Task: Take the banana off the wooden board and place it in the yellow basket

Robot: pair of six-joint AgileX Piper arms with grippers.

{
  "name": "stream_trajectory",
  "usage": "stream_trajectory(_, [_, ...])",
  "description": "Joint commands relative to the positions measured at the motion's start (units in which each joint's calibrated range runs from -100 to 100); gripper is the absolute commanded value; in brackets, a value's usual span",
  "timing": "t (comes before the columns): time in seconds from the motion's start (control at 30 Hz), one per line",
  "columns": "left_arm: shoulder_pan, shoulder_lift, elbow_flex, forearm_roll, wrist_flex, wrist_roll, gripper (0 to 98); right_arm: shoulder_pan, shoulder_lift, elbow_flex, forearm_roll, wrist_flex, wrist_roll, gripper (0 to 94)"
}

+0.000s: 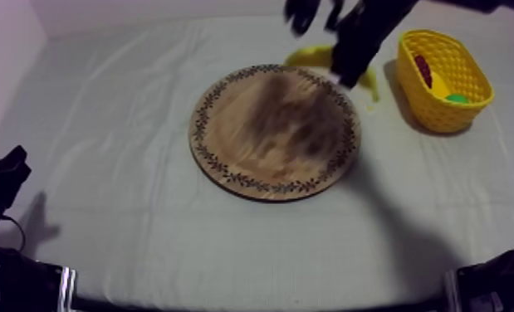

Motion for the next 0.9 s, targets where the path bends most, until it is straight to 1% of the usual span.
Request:
stream_trajectory(0.0, [0.0, 0.0, 0.0, 0.00, 0.0, 0.0, 0.1, 8.2, -0.3, -4.1, -1.0, 1.7, 3.9, 26.7])
stream_trajectory(0.2, [0.0, 0.0, 0.0, 0.00, 0.0, 0.0, 0.1, 17.8, 0.7, -11.7, -2.5, 4.1, 8.0, 28.5])
stream_trajectory(0.3, [0.0, 0.0, 0.0, 0.00, 0.0, 0.0, 0.1, 21.1, 1.9, -13.4, -2.7, 4.1, 9.2, 29.9])
stream_trajectory(0.4, [0.0, 0.0, 0.0, 0.00, 0.0, 0.0, 0.1, 23.3, 3.2, -13.2, -2.8, 3.2, 9.9, 30.8])
stream_trajectory(0.6, [0.0, 0.0, 0.0, 0.00, 0.0, 0.0, 0.1, 25.4, 5.3, -9.1, -2.5, -0.1, 10.3, 31.3])
stream_trajectory(0.87, [0.0, 0.0, 0.0, 0.00, 0.0, 0.0, 0.1, 25.2, 6.6, -3.6, -1.6, -4.1, 9.6, 32.2])
